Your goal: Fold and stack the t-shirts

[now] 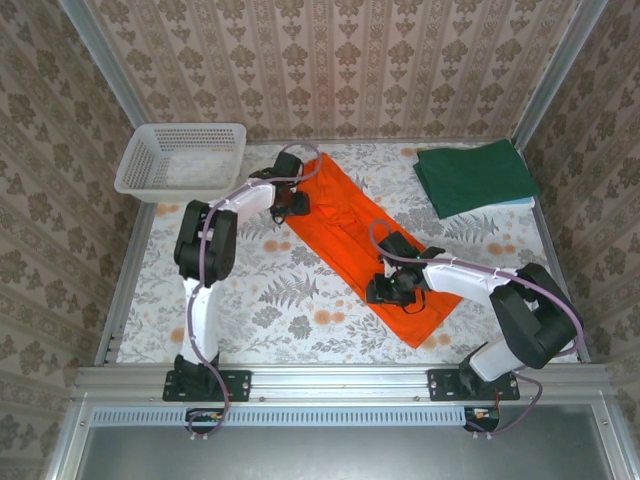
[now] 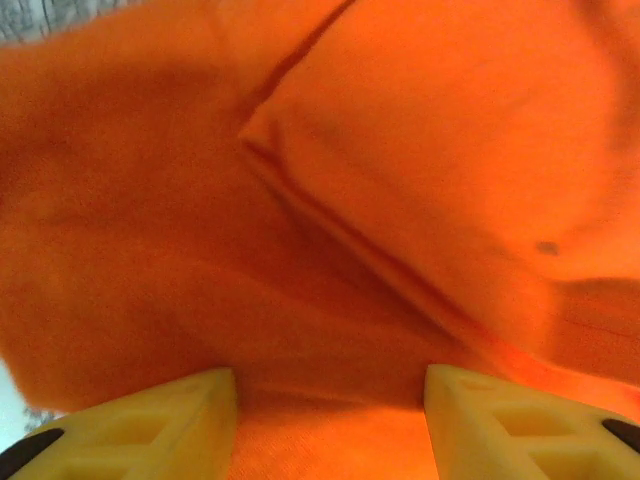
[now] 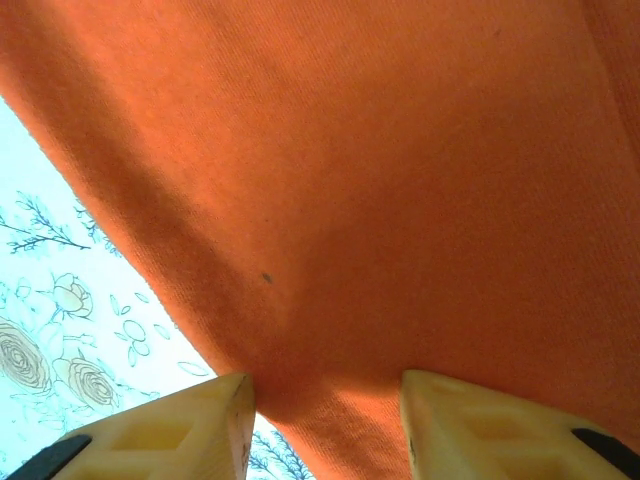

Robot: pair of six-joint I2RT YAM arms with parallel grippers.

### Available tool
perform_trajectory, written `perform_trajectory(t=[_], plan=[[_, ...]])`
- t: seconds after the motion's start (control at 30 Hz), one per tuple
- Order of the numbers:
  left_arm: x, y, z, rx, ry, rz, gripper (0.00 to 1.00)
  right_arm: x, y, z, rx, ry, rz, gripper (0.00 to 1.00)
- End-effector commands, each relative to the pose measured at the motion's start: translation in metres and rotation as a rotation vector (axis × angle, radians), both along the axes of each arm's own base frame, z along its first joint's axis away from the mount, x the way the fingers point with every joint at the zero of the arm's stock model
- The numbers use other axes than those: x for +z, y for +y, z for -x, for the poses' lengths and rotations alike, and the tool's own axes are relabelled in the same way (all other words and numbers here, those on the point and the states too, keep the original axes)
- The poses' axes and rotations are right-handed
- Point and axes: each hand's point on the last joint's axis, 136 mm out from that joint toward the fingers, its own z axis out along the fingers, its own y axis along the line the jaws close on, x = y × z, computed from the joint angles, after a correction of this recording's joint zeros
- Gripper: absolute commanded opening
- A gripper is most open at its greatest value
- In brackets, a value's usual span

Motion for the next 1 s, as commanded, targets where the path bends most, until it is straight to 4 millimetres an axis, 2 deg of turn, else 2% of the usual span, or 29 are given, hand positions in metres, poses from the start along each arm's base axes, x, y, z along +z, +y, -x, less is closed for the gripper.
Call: perform_trajectory(t=[0.0,0.3,0.4,0.5,0.73,0.83,0.97], plan=[[-0.007,0.012,-0.017,0.017,0.016,-0.052,0.53,-0.002,-0.001,0.006,-0.007,0.034,0.023,0.45],[-0.031,0.003,-0.061,-0.038,0.038,-0.125,0.55,-0.007,0.0,0.009,-0.043,0.067,0.037,0.45],[-0.031,-0.003,-0.08,-0.044,0.034,-0.097,0.55,-0.008,0.006,0.01,-0.065,0.084,0.026,0.45],[-0.016,-0.01,-0.1,-0.043,-0.028,-0.062,0.58,-0.009,0.015,0.01,-0.104,0.1,-0.001,0.45],[0.038,-0.02,-0.134,-0.038,-0.188,0.083,0.62,-0.02,0.058,0.008,-0.239,0.112,-0.086,0.44],[0.066,-0.021,-0.14,-0.042,-0.235,0.124,0.68,-0.018,0.08,0.002,-0.287,0.09,-0.113,0.44],[0.111,-0.018,-0.132,-0.043,-0.266,0.165,0.76,-0.018,0.11,-0.006,-0.364,0.083,-0.161,0.44]])
